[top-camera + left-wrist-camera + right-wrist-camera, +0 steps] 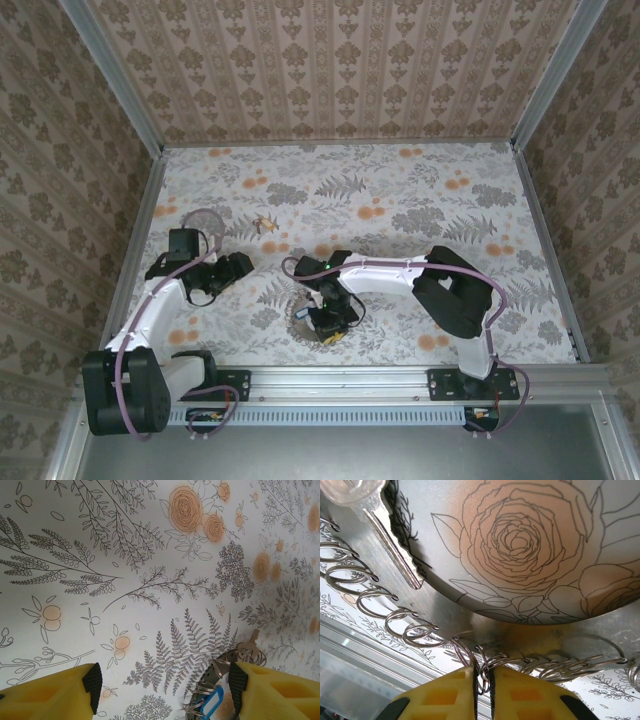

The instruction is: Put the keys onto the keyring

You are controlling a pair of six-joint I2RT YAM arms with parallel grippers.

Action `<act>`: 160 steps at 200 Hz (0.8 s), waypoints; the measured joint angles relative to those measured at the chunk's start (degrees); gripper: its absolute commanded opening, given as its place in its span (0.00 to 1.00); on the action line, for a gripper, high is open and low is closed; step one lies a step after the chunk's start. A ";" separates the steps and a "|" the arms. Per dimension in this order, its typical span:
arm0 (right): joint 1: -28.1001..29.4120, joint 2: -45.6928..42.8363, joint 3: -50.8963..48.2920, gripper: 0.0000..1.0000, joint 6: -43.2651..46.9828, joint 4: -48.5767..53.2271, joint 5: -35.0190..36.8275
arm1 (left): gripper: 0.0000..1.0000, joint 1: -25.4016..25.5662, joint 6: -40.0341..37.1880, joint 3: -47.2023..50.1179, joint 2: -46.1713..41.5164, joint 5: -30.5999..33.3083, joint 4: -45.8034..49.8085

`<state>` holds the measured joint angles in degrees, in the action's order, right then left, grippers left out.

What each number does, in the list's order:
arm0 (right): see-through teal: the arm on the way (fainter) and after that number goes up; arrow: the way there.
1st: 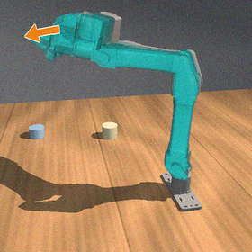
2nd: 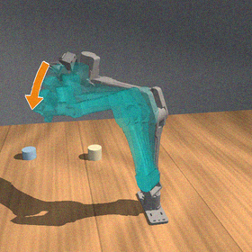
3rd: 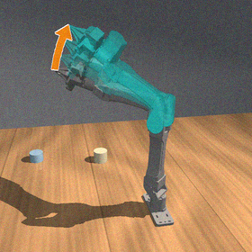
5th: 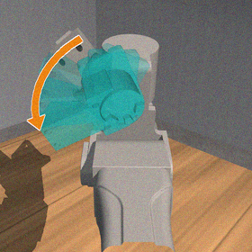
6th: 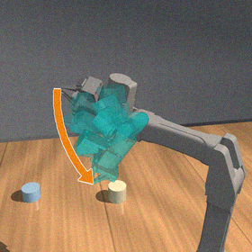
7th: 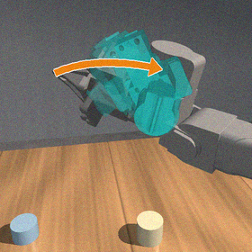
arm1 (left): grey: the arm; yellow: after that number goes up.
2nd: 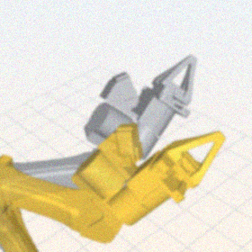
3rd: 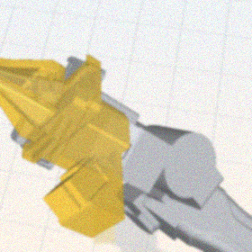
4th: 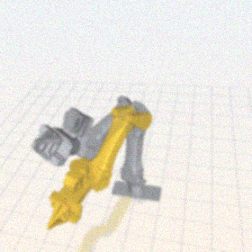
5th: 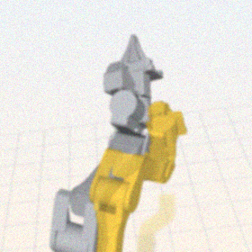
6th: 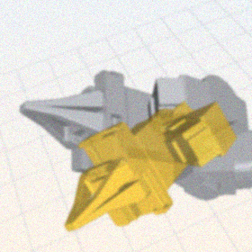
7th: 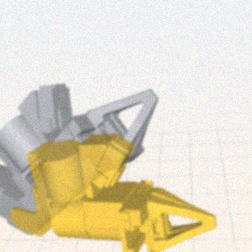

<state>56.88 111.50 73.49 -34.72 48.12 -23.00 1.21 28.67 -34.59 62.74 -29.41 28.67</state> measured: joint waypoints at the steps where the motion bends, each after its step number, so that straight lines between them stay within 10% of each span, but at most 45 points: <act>1: 0.00 0.00 0.00 0.16 -0.02 -0.02 0.00 | 0.70 0.00 0.00 0.00 0.00 0.00 0.00; 160: 0.02 -2.38 -1.25 0.18 -0.13 -0.72 2.05 | 0.71 0.00 0.00 0.00 0.00 -0.66 -0.02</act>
<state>56.90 109.12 72.25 -34.85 47.40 -20.95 1.21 28.67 -34.59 62.74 -30.06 28.64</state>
